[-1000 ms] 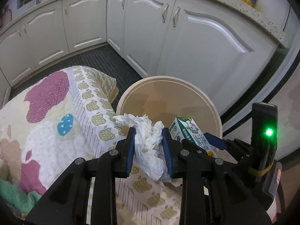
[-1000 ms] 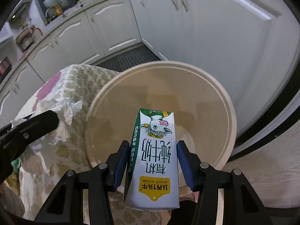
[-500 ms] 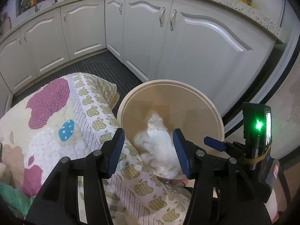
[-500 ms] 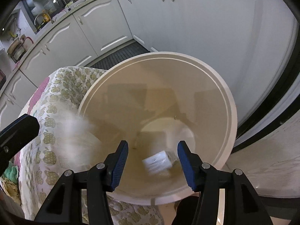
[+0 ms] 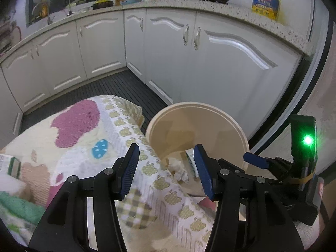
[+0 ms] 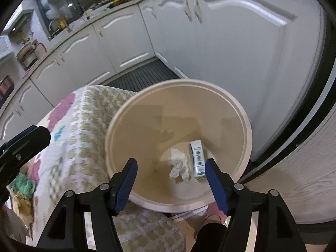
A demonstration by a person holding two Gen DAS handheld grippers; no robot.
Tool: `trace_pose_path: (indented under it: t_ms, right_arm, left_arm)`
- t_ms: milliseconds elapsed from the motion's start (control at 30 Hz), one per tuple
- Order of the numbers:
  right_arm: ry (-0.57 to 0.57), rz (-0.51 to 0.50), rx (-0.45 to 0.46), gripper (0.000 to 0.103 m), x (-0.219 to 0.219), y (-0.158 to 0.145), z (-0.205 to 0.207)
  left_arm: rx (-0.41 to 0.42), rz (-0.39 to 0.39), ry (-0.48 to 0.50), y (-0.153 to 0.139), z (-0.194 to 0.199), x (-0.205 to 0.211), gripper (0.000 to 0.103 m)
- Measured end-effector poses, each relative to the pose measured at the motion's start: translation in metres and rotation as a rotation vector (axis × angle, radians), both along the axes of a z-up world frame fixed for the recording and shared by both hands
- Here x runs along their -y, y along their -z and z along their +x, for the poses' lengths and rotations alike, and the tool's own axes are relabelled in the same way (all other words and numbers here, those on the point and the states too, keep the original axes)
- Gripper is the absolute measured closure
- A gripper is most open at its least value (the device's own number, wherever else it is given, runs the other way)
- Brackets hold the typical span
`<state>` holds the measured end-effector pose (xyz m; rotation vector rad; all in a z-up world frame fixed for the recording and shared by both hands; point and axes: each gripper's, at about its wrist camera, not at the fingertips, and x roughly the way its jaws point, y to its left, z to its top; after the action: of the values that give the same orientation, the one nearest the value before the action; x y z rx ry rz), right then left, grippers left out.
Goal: Collect trash
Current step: 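Move both tools back over the trash on the table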
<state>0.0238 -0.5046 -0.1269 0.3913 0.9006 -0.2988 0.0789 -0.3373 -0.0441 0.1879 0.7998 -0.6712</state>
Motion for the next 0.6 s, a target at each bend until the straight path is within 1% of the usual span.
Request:
trace_pose_path:
  t_ms: [33,167,267,300,333,367,600]
  right_arm:
    - [-0.005,-0.007,0.007,0.034,-0.004,-0.004,-0.001]
    - [-0.043,-0.023,0.044,0.033,-0.026,-0.026,-0.003]
    - [-0.096,-0.038,0.080,0.032,-0.049,-0.047,-0.003]
    - [-0.115,-0.040,0.094,0.029,-0.057,-0.053,-0.002]
    - [-0.125,-0.042,0.103,0.025,-0.064,-0.057,-0.003]
    - [-0.147,-0.042,0.117,0.024,-0.074,-0.064,-0.002]
    - [-0.288,-0.062,0.196,0.023,-0.139,-0.099,0.002]
  left_arm:
    - [0.005,-0.006,-0.006,-0.004,-0.002,-0.005,0.051]
    - [0.021,-0.034,-0.030,-0.025,-0.009,-0.030,0.051]
    - [0.035,-0.057,-0.046,-0.041,-0.016,-0.056,0.051]
    - [0.037,-0.062,-0.054,-0.046,-0.018,-0.065,0.051]
    - [0.036,-0.069,-0.062,-0.051,-0.019,-0.075,0.051]
    - [0.033,-0.077,-0.071,-0.055,-0.020,-0.087,0.051]
    - [0.020,-0.103,-0.164,-0.075,-0.023,-0.170,0.051]
